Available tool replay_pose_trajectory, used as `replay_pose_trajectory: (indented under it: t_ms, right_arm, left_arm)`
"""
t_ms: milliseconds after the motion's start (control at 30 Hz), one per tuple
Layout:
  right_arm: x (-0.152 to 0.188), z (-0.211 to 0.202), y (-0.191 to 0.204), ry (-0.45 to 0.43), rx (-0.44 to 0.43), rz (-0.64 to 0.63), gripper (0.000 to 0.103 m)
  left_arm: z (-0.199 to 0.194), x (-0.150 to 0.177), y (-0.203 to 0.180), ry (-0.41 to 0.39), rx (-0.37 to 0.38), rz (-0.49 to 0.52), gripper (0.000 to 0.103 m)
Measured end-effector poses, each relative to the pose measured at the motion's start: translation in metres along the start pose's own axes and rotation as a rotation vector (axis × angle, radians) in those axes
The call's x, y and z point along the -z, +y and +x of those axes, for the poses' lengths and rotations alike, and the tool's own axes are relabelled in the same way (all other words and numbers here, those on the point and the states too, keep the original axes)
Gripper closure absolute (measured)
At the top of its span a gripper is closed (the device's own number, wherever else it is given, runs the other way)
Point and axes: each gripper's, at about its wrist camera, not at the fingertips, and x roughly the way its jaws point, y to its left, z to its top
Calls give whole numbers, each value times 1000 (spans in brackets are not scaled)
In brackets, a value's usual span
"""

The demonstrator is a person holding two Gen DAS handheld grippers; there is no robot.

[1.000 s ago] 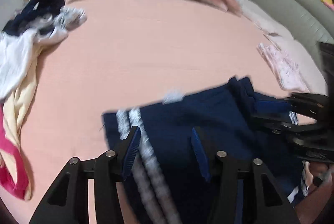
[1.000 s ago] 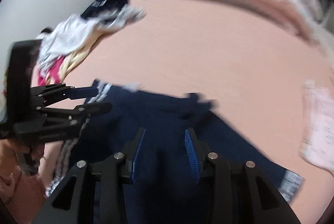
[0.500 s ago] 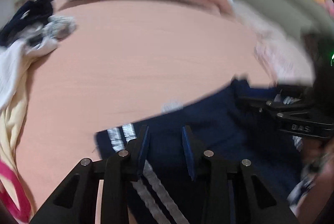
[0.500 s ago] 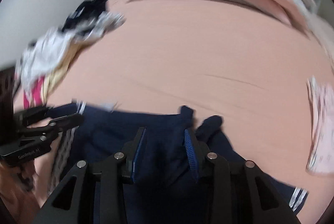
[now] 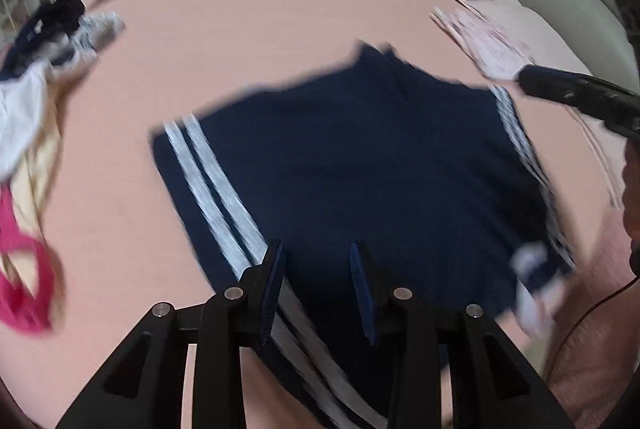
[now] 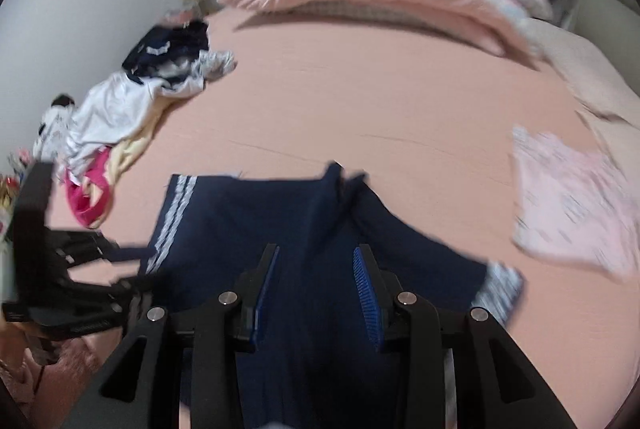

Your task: Fold clothes

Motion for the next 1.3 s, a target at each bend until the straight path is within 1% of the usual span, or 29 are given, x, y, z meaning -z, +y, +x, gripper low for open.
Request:
replay_pose_trajectory:
  t_ms: [33,100,167,200,233,300,333,367,400,467,500,533,567,600,633,700,767,833,867,933,967,1000,1033,1100,1167,1267,1300]
  right_arm:
    - [7,-7,-4,0,1,23,66]
    - [31,-14,-14,33,22,69,66]
    - [57,-7,-20,77,-1,89,66]
    - [77,2,-21,126,11,86,66]
    - [92,9,-22,162,38,73,66]
    - [126,15,-27,212,141,32,66]
    - [138,13,-33,205,167,22,66]
    - [146,6,-38,159,164,30,67]
    - [149,-1,-44,144,175,50,69]
    - [150,-11,-55,127,294,77,68]
    - [150,-19,-60,104,378,70,68]
    - [150,-27,-65,79,392,79,68]
    - [151,-34,-69,57,331,114,66]
    - [152,-41,-73,35,267,151,66]
    - [156,-39,-70,50,239,141,66]
    - [162,-35,-63,84,185,119,66]
    - [169,-19,-63,162,258,98,66]
    - [165,-22,-75,158,271,167,65]
    - [165,-25,-80,148,261,199,65]
    - [164,-31,-91,126,238,264,64]
    - [164,-34,-96,116,227,297,63]
    - [164,-37,-101,105,216,329,62]
    - [164,-42,-105,78,153,366,62]
    - [162,-45,-103,37,81,389,62]
    - [160,-35,-89,64,67,346,62]
    - [162,-19,-73,131,142,267,62]
    - [162,-14,-68,154,167,241,62]
  left_arm:
    - [-1,5,-5,-2,-15,1,72]
    - [-2,16,-16,-5,-46,3,72]
    - [-3,27,-26,-8,-76,4,72]
    - [-3,32,-31,-10,-92,5,72]
    - [-4,37,-36,-12,-107,6,72]
    - [-5,48,-47,-15,-137,8,72]
    - [-5,53,-52,-17,-153,8,72]
    - [-6,59,-57,-19,-167,9,72]
    - [-8,61,-57,-30,-170,5,72]
    - [-11,65,-58,-51,-175,-3,72]
    - [-13,67,-58,-62,-178,-7,72]
    - [-15,69,-58,-72,-181,-11,72]
    - [-17,71,-58,-83,-184,-15,72]
    - [-19,73,-59,-94,-186,-19,72]
    - [-20,75,-59,-104,-188,-23,72]
    - [-24,78,-60,-107,-165,-24,72]
    - [-20,82,-62,-88,-203,-7,72]
    - [-11,85,-58,-42,-273,8,72]
    - [-12,86,-55,-42,-271,-3,72]
    - [-24,88,-47,-80,-203,-63,72]
    - [-32,88,-44,-113,-149,-88,72]
    - [-33,87,-45,-126,-116,-88,72]
    - [-35,85,-46,-138,-85,-87,72]
    - [-28,84,-53,-119,-92,-56,72]
    - [-18,85,-59,-88,-106,-33,72]
    - [-21,85,-59,-86,-127,-24,72]
    - [-25,85,-54,-90,-142,-46,72]
